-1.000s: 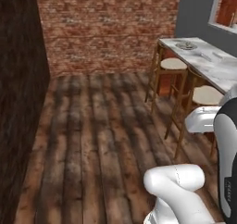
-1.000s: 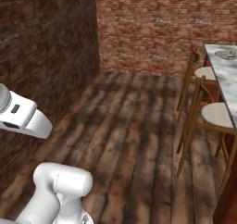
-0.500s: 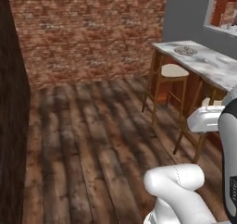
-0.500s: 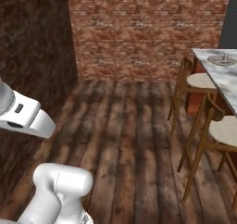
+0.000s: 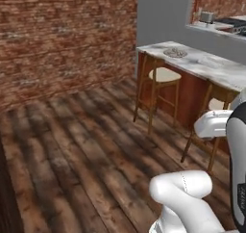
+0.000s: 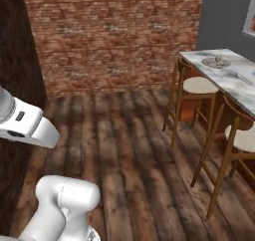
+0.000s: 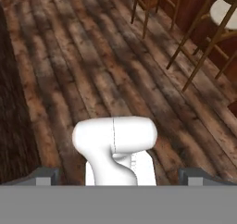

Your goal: Place two dumplings into each of the tupperware containers and then place the containers in the fridge.

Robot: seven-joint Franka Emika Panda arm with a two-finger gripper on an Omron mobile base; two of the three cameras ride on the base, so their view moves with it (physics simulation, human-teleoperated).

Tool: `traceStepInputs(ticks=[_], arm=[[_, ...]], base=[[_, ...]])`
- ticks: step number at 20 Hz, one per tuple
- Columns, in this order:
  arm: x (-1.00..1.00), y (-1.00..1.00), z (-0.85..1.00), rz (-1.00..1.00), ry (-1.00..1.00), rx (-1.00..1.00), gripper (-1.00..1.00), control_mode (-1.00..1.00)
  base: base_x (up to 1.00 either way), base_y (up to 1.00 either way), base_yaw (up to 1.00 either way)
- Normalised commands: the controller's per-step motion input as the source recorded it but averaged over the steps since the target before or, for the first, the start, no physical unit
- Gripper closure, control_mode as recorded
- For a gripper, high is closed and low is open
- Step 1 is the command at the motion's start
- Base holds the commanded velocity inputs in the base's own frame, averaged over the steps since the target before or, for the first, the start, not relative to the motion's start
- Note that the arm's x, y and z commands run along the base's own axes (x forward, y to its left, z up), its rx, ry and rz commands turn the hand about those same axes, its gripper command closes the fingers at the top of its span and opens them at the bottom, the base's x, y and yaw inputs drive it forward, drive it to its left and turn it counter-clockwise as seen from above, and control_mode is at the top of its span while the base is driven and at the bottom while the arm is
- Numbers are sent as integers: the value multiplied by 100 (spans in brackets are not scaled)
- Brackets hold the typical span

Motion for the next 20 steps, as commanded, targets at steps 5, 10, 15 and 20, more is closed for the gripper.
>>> traceStepInputs(ticks=[5, 10, 15, 20], arm=[[0, 0, 0, 0, 0, 0, -100, 100], [0, 0, 0, 0, 0, 0, -100, 100], [0, 0, 0, 0, 0, 0, -100, 100], [0, 0, 0, 0, 0, 0, -100, 100]], base=[[70, 65, -63], [73, 87, -65], [62, 90, -64], [62, 95, -63]])
